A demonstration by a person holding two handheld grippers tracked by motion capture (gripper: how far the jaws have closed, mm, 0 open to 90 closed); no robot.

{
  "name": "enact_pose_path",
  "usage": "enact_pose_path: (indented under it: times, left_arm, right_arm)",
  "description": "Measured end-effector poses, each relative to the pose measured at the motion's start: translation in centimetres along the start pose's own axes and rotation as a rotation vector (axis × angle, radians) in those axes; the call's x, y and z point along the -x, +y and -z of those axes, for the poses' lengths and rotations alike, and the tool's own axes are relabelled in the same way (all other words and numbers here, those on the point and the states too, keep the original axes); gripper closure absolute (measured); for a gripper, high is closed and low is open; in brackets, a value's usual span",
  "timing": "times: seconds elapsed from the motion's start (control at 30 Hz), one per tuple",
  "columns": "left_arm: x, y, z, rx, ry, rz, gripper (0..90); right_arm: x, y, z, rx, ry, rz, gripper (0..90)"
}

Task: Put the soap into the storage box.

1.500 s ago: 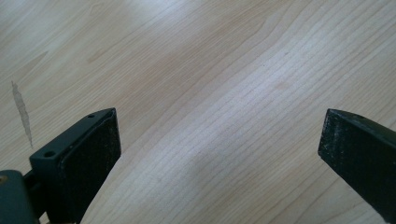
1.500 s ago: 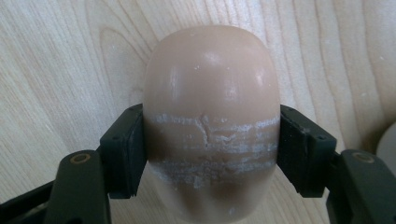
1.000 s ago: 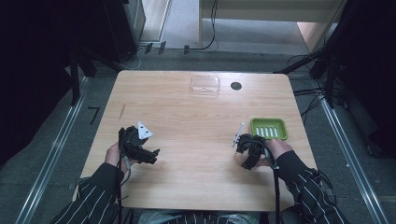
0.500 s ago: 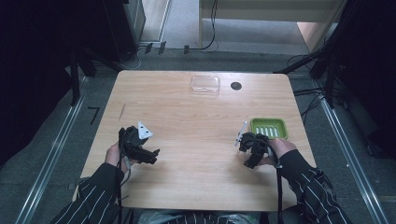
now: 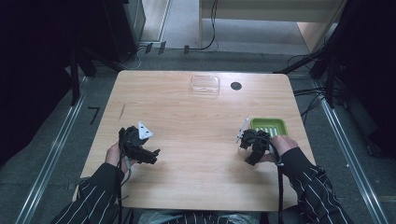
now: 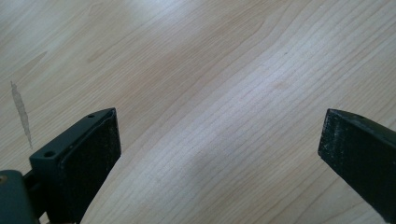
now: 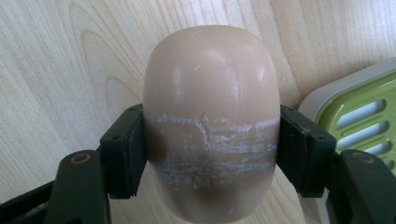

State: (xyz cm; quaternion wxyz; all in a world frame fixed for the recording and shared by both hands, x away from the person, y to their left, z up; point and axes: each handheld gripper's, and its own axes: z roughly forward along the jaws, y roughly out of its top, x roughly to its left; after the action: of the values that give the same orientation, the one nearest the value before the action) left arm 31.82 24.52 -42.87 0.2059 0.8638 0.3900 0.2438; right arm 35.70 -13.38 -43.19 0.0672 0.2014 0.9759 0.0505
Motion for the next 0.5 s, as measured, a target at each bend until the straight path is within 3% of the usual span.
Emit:
enact_pose_path:
  times: [0.5]
  left_arm:
    - [0.0, 0.0, 0.0, -0.002, -0.002, 0.0, 0.0]
  right_arm:
    - [0.8, -0.2, 1.3, 0.023, -0.023, -0.006, 33.4]
